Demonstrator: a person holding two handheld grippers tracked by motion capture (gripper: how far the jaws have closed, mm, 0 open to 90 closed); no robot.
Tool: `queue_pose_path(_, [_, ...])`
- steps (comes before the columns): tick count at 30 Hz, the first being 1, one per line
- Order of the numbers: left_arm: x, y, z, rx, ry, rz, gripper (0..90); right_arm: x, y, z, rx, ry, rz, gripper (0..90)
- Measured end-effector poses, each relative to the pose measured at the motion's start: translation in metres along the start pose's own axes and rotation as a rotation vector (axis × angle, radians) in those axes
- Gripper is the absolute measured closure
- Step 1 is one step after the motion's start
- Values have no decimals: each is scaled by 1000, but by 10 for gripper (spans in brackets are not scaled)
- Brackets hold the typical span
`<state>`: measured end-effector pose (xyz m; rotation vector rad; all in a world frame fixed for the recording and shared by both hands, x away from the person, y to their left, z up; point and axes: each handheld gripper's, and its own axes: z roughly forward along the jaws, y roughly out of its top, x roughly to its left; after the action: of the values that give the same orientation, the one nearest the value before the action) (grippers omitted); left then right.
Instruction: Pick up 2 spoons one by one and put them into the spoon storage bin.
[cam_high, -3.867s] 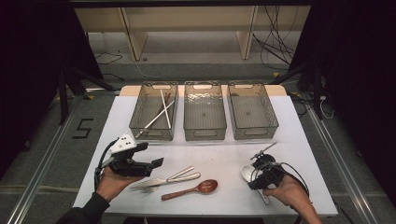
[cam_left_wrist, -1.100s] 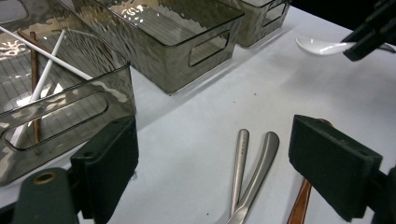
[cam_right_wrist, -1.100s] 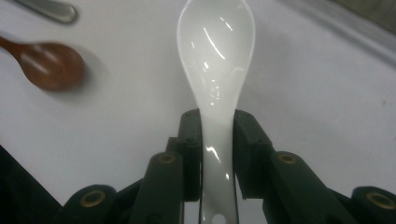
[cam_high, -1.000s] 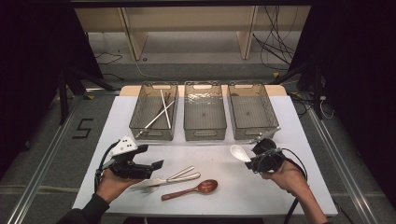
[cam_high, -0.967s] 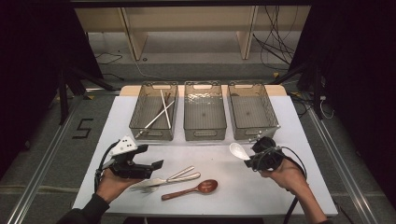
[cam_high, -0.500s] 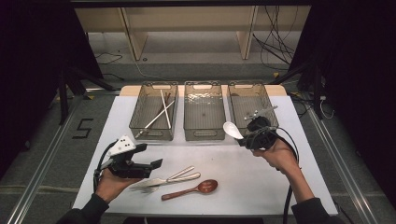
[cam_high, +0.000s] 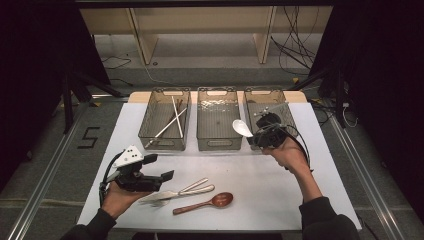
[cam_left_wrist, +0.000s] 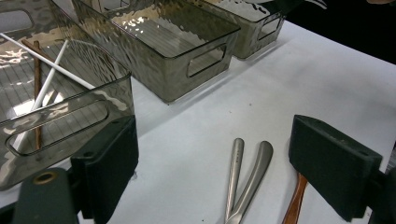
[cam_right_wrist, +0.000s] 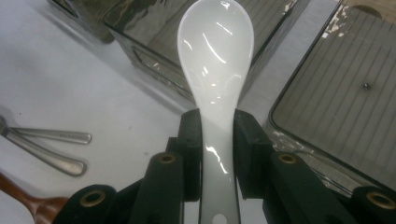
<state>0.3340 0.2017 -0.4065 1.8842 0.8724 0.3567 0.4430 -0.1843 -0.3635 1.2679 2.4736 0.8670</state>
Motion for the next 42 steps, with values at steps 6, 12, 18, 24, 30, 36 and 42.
queue_pose_path(6, [0,0,-2,-9,3,1,156,3,16,6,-16,0,0,750])
queue_pose_path(12, [0,-1,-3,-14,3,1,156,6,31,15,-13,-8,0,750])
queue_pose_path(18, [-1,-1,-5,-22,3,-3,156,5,45,23,-10,-18,7,750])
queue_pose_path(24, [-1,-2,-4,-21,2,-3,156,4,60,36,3,-32,17,749])
queue_pose_path(30, [0,-2,-5,-28,1,-7,156,6,76,50,16,-38,23,749])
queue_pose_path(36, [0,-2,-6,-30,2,-4,156,7,88,61,24,-44,27,749])
queue_pose_path(42, [1,-1,-6,-32,3,-4,156,8,93,71,39,-50,33,749])
